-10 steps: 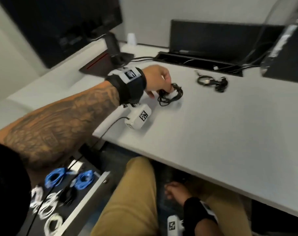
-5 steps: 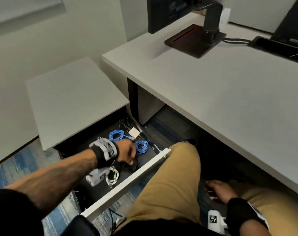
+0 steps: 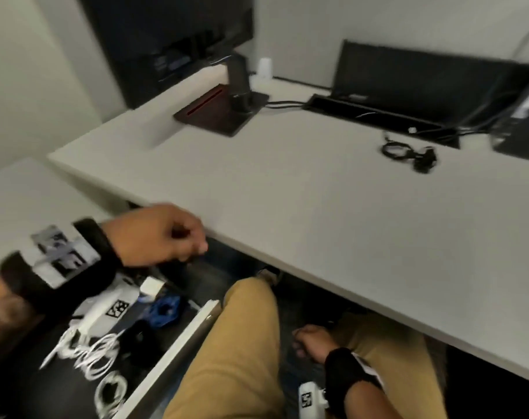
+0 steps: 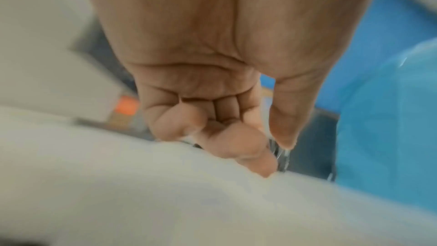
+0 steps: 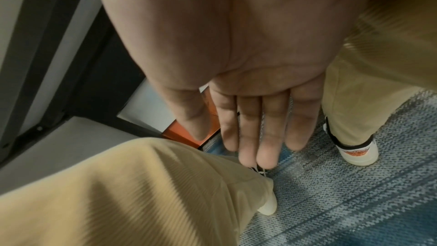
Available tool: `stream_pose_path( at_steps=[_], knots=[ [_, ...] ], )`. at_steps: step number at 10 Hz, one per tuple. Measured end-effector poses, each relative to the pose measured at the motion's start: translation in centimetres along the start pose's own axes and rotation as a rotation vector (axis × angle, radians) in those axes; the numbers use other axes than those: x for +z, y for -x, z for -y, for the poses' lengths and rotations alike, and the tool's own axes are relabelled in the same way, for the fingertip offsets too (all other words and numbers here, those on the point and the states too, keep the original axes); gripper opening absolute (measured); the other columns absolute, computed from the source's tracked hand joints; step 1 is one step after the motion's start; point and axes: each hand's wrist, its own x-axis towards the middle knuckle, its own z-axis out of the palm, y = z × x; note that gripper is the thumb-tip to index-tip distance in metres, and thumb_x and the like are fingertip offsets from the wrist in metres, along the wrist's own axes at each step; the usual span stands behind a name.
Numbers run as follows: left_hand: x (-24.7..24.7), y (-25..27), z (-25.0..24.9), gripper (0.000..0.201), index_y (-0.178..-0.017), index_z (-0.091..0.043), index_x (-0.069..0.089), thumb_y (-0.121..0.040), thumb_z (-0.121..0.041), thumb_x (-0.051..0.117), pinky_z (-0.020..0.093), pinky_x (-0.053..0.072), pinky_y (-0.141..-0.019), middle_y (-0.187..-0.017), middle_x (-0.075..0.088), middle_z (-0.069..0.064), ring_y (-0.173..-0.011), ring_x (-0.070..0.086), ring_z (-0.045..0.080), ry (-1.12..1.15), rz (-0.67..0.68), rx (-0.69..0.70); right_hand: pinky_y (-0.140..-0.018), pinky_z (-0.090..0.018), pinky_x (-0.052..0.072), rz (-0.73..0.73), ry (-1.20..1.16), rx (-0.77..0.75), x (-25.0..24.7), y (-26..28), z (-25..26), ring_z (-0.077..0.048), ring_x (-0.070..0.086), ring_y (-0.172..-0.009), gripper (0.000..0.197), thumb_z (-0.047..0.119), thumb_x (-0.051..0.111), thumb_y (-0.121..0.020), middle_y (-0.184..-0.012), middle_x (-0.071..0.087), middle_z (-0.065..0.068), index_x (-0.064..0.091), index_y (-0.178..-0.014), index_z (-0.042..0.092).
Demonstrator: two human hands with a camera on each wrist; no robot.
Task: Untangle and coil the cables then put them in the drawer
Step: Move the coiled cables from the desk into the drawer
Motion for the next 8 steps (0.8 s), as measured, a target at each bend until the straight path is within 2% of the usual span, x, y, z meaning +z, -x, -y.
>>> stream_pose_path(
  at_steps=[1,2,3,4,5,6,7,8],
  knots=[
    [-4.7,-7.3,-10.6,0.011,-0.086,-0.016,0.073,-0.093,-0.02,0.066,0.027,0.049,-0.054,-0.071,0.071,0.002,-0.057,0.061,0.012,0.125,-0.154,0.208,-0.05,-0.02,0.041,0.028,-0.089,0.003,-0.9,0.3,0.1,-0.006,0.05,-0.045,0.031,0.007,0.055,-0.099,-0.064,0.053,-0.003,0.056,-0.069,0.015],
    [-5.5,-14.1,-16.4,0.016,-0.087,-0.011,0.071,-0.095,-0.023,0.063,0.028,0.049,-0.051,-0.075,0.072,0.002,-0.059,0.063,0.013,0.128,-0.224,0.249,-0.042,-0.012,0.037,0.033,-0.137,0.03,-1.7,1.1,0.1,0.001,0.048,-0.04,0.031,0.008,0.052,-0.101,-0.066,0.052,0.001,0.054,-0.072,0.018],
    [-4.3,-25.3,-22.6,0.029,-0.097,-0.01,0.069,-0.096,-0.037,0.058,0.033,0.057,-0.061,-0.093,0.072,0.008,-0.08,0.069,0.022,0.03,-0.239,0.121,-0.046,-0.009,0.041,0.045,-0.22,0.016,-3.2,0.9,-0.4,0.002,0.052,-0.051,0.026,0.013,0.053,-0.101,-0.067,0.056,0.008,0.054,-0.077,0.023],
    [-2.4,-31.0,-25.3,0.037,-0.113,-0.006,0.067,-0.099,-0.038,0.052,0.04,0.057,-0.083,-0.11,0.069,0.014,-0.103,0.066,0.032,-0.206,-0.226,0.073,-0.045,-0.01,0.04,0.092,-0.322,0.061,-4.2,0.7,-0.2,0.002,0.051,-0.044,0.033,0.009,0.049,-0.102,-0.051,0.054,0.011,0.051,-0.072,0.019],
    [1.0,-37.4,-25.5,0.04,-0.12,-0.009,0.067,-0.096,-0.038,0.056,0.04,0.052,-0.095,-0.117,0.067,0.007,-0.108,0.063,0.032,-0.387,-0.16,0.053,-0.045,-0.011,0.034,0.275,-0.36,0.105,-5.9,-0.9,-0.4,0.004,0.046,-0.033,0.041,0.01,0.025,-0.109,-0.034,0.047,0.011,0.037,-0.071,0.019],
    [2.8,-41.1,-22.6,0.03,-0.103,-0.016,0.073,-0.083,-0.037,0.065,0.042,0.057,-0.086,-0.095,0.072,0.002,-0.088,0.068,0.03,-0.57,-0.141,0.028,-0.045,-0.01,0.034,0.178,-0.309,0.132,-5.7,-0.7,-1.2,0.005,0.044,-0.034,0.037,0.016,0.035,-0.108,-0.036,0.047,0.013,0.039,-0.072,0.024],
    [1.9,-44.2,-18.0,0.018,-0.081,-0.015,0.07,-0.073,-0.031,0.069,0.042,0.061,-0.073,-0.074,0.07,0.003,-0.068,0.067,0.029,-0.607,-0.119,-0.064,-0.051,-0.007,0.038,0.098,-0.198,0.003,-4.7,-0.2,-1.6,0.003,0.048,-0.053,0.029,0.021,0.05,-0.102,-0.065,0.054,0.012,0.049,-0.075,0.03],
    [-0.4,-39.3,-17.9,0.026,-0.08,-0.01,0.066,-0.086,-0.034,0.06,0.037,0.058,-0.079,-0.085,0.071,0.006,-0.077,0.066,0.03,-0.436,-0.256,-0.114,-0.052,-0.013,0.042,0.033,-0.205,-0.03,-4.3,0.4,-1.5,-0.004,0.051,-0.054,0.023,0.02,0.061,-0.092,-0.065,0.057,0.006,0.058,-0.07,0.026]
  ],
)
